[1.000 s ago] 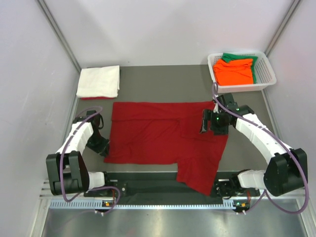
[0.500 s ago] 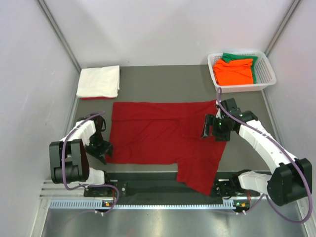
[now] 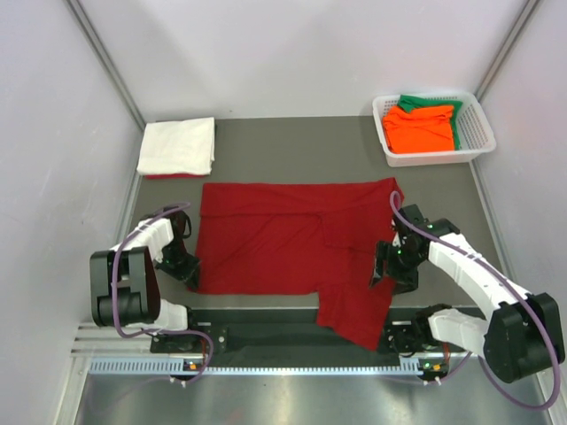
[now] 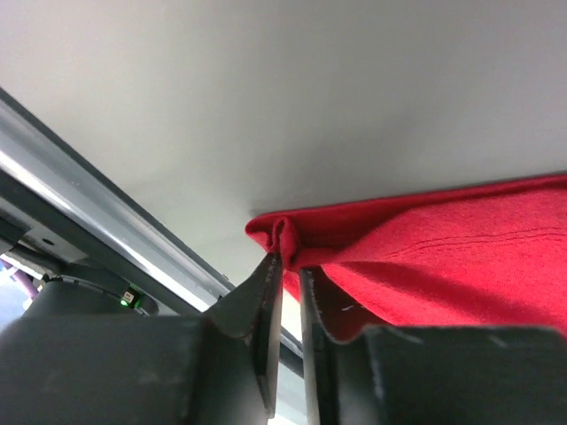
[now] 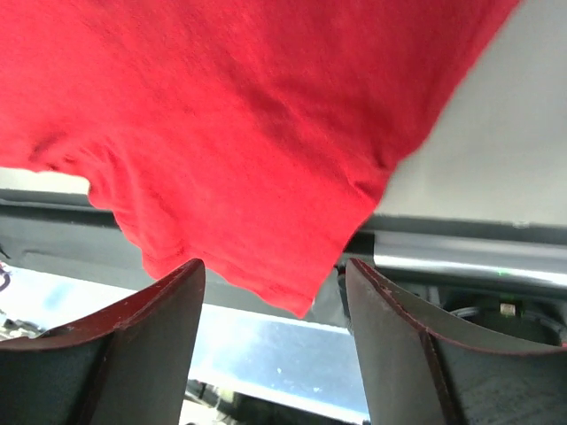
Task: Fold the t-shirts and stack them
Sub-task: Fold the tshirt
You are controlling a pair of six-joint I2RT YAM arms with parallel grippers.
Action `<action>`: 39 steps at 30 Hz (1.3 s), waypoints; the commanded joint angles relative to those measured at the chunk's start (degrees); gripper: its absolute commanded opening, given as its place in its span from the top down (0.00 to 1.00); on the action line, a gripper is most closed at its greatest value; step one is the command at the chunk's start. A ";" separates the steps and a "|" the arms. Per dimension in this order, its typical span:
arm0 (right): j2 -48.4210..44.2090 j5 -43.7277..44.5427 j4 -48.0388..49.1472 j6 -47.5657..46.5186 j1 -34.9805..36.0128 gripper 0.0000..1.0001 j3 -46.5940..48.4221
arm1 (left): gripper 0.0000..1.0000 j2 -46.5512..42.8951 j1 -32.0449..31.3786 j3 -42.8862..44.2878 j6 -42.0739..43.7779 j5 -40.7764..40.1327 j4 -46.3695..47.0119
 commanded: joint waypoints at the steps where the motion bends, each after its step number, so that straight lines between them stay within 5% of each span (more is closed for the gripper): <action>1: -2.40 -0.24 -2.70 2.81 0.68 0.35 -0.04 | 0.85 -1.59 0.33 -0.87 0.95 0.00 0.50; 6: -2.48 0.81 -0.15 5.97 0.59 0.42 -4.17 | 0.96 -2.13 0.24 -0.35 1.91 -0.09 0.41; 9: -2.40 1.51 1.61 7.90 0.59 0.57 -5.31 | 1.00 -2.03 0.24 0.71 2.44 -0.88 -0.46; 33: 5.69 7.05 11.72 15.11 1.73 0.54 -12.88 | 1.00 -5.38 0.24 3.08 4.11 -0.09 -1.35; 35: 4.20 7.32 11.37 15.73 1.82 0.58 -12.79 | 1.00 -5.38 0.16 3.26 4.29 -0.18 -1.43; 39: 3.05 6.97 10.58 16.17 1.82 0.88 -12.96 | 1.00 -5.46 0.16 3.09 4.29 -0.27 -1.70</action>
